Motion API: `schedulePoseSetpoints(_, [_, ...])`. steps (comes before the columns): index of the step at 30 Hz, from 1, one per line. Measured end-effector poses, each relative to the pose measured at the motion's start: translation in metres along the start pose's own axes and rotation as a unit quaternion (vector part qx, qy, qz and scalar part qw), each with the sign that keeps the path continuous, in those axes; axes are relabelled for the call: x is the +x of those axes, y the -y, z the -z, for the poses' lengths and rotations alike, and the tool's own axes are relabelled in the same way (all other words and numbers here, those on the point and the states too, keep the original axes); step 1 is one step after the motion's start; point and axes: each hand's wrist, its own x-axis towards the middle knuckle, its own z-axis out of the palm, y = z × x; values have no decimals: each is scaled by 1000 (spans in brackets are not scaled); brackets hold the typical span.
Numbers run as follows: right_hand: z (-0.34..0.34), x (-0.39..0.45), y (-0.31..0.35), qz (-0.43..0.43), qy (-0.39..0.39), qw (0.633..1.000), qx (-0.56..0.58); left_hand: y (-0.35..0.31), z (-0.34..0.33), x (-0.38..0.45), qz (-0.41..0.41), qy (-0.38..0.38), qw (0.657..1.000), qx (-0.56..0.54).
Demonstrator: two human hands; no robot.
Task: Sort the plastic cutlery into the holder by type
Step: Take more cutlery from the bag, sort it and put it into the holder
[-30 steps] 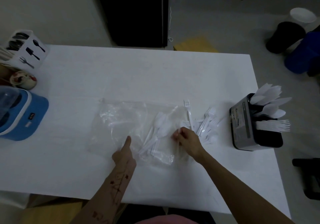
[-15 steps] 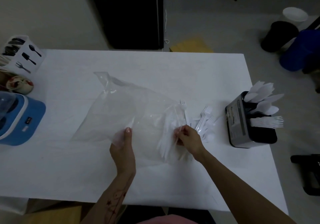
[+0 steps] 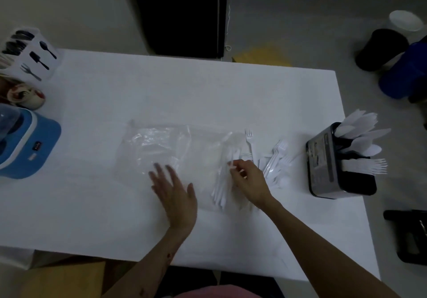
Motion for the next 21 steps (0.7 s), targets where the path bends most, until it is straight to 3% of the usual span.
schedulePoseSetpoints(2, [4,0,-7,102,-7,984,-144,2,-13,7,-153,66,984,67])
schedulePoseSetpoints(4, [11,6,-19,241,10,920,-310,4,-21,16,-222,133,960,102])
schedulePoseSetpoints(6, [18,14,-26,309,78,856,-407,7,-28,23,-220,187,949,127])
schedulePoseSetpoints(8, [22,20,-23,330,144,819,-448,12,-36,26,-203,213,947,130])
schedulePoseSetpoints(11, [18,26,-20,349,172,777,-495,16,-43,27,-204,222,944,131])
schedulePoseSetpoints(21, [24,29,-21,315,178,775,-519,22,-44,25,-205,213,945,140])
